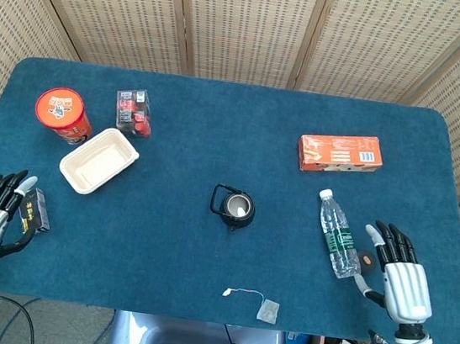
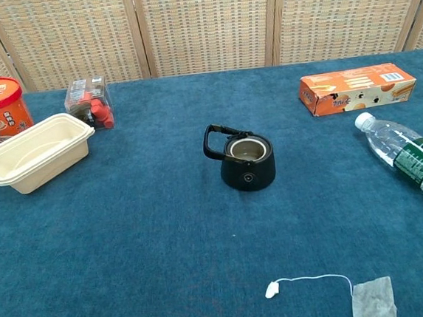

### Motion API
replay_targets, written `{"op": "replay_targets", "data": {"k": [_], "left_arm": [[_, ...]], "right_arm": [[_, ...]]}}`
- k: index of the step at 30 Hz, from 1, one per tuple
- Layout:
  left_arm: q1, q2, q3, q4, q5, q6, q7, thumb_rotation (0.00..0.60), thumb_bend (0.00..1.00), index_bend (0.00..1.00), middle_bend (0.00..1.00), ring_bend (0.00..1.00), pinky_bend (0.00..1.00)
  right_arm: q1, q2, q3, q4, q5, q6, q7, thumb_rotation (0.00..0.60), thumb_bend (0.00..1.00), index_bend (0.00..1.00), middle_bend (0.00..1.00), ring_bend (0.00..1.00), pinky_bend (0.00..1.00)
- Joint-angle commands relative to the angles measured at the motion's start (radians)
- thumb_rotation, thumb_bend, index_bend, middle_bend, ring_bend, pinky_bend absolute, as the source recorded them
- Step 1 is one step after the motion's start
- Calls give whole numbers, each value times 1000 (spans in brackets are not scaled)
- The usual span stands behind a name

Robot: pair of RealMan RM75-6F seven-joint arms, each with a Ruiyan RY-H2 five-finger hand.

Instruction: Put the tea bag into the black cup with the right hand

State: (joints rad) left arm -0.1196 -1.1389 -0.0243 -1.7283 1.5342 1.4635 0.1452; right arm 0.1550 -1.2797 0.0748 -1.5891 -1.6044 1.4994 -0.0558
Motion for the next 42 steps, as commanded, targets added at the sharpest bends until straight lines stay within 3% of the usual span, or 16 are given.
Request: {"op": "replay_targets", "data": {"k": [1, 12, 18, 24, 32, 42], "left_arm": [[-2, 0, -1, -1, -1, -3, 3, 600, 377, 0, 0, 0, 0], [-15, 4, -7, -11, -8, -19, 17, 600, 378, 0, 0, 0, 0], [-26, 18, -23, -23, -7, -16, 34, 600, 378, 0, 0, 0, 0], [-38, 29, -37, -37, -9, -17, 45, 600, 377, 0, 0, 0, 0], [-48, 36, -45, -43, -15, -22, 47, 600, 378, 0, 0, 0, 0], [-54, 38, -51, -38, -17, -20, 43, 600, 378, 0, 0, 0, 0]], "right_arm": [[18, 8, -4, 3, -24, -16, 23, 600, 394, 113, 156, 67, 173], [135, 67, -27, -22, -153, -121, 149, 600, 394, 115, 210, 116, 289], [214, 93, -32, -69, -206, -202, 159, 600, 394, 171, 336, 302, 552], [276, 96, -36, -110, -218, -286, 146, 600, 382, 196, 458, 449, 696], [341, 72, -41, -149, -208, -391, 106, 600, 358, 243, 575, 579, 807], [399, 28, -47, -148, -164, -500, 55, 600, 353, 286, 638, 648, 861]]}}
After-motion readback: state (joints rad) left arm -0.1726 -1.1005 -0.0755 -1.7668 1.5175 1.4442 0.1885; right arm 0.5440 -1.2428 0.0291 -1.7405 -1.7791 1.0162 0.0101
